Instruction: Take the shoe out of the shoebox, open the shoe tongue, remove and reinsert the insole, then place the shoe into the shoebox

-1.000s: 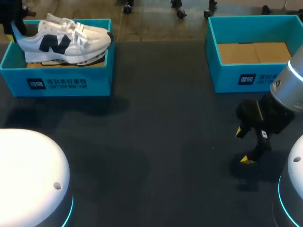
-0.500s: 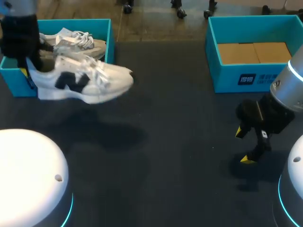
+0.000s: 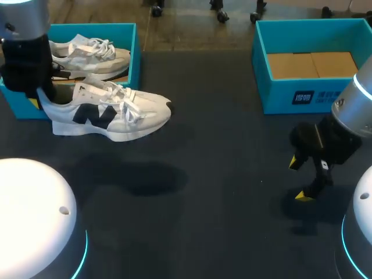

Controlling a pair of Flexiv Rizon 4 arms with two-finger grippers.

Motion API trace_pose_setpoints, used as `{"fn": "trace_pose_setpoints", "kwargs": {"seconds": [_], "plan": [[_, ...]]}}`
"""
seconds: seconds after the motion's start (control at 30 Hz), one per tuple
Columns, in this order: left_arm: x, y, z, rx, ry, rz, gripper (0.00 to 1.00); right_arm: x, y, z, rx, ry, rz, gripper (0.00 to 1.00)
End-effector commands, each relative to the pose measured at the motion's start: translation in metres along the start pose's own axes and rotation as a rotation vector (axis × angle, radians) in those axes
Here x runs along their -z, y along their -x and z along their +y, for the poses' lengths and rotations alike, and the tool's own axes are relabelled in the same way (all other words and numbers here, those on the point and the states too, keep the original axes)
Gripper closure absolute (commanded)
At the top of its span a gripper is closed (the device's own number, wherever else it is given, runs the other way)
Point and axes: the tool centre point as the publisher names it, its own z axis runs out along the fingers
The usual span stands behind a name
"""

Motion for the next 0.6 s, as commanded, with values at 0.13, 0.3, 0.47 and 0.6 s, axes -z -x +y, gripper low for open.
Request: {"fn": "trace_pose_setpoints", "kwargs": {"seconds": [0.13,0.3,0.47,0.6], "plan": [[-0.027,0.033,-0.026,-0.046,-0.025,0.014,1.00,0.000,-0.001,0.000,-0.001,-0.003,-0.001,0.00],[-0.041,0.065,-0.041,-0.095,-0.064,-0.001,1.00,0.000,-0.001,0.000,-0.001,-0.003,-0.001,0.00],[-0.057,0.096,-0.060,-0.139,-0.089,0.016,1.00,0.000,-0.001,0.000,-0.001,-0.003,-0.001,0.00],[-0.060,0.102,-0.064,-0.142,-0.093,0.023,1.00,0.000,-0.001,0.000,-0.001,-0.003,-0.001,0.00]]}}
